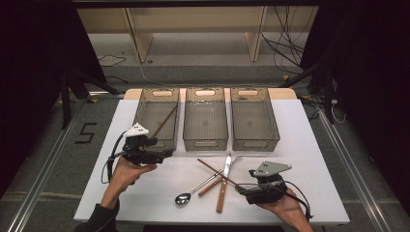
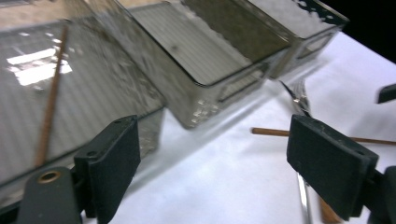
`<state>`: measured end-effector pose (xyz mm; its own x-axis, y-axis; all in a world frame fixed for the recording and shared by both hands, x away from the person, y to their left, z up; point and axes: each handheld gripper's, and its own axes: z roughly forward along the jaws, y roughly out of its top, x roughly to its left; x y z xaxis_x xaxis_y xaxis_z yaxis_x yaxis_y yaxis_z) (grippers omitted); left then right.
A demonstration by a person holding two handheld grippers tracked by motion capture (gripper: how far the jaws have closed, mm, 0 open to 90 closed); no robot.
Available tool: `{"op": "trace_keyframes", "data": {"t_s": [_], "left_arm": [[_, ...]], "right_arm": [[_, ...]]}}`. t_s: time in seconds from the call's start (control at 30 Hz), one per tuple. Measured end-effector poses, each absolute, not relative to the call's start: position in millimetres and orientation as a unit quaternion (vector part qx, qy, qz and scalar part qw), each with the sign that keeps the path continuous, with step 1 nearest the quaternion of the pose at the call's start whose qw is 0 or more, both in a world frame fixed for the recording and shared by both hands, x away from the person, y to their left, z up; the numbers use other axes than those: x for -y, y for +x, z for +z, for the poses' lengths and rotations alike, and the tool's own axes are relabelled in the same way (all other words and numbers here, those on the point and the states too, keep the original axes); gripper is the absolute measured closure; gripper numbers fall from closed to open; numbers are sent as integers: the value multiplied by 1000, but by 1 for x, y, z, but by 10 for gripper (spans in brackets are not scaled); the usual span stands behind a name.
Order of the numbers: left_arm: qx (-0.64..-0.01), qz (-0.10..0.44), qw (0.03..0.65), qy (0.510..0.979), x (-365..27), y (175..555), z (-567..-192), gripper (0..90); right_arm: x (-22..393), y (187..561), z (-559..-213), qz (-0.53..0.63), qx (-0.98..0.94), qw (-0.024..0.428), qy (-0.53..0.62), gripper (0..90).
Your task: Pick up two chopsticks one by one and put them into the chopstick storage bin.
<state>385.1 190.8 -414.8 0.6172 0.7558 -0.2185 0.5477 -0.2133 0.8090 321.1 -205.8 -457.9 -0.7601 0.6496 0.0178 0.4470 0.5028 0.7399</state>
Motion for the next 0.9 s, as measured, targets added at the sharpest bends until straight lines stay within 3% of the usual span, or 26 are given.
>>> {"op": "trace_keyframes", "data": {"t_s": [0.2, 0.53, 0.9], "left_arm": [[-419, 104, 462, 775, -185, 378, -421, 165], [-405, 100, 456, 786, -177, 369, -428, 164], [-393, 97, 450, 796, -171, 367, -428, 164]], "right_arm": [[202, 322, -460, 358, -869, 125, 318, 338], [192, 324, -465, 302, -894, 128, 305, 561], [181, 332, -471, 260, -916, 126, 279, 729]]}}
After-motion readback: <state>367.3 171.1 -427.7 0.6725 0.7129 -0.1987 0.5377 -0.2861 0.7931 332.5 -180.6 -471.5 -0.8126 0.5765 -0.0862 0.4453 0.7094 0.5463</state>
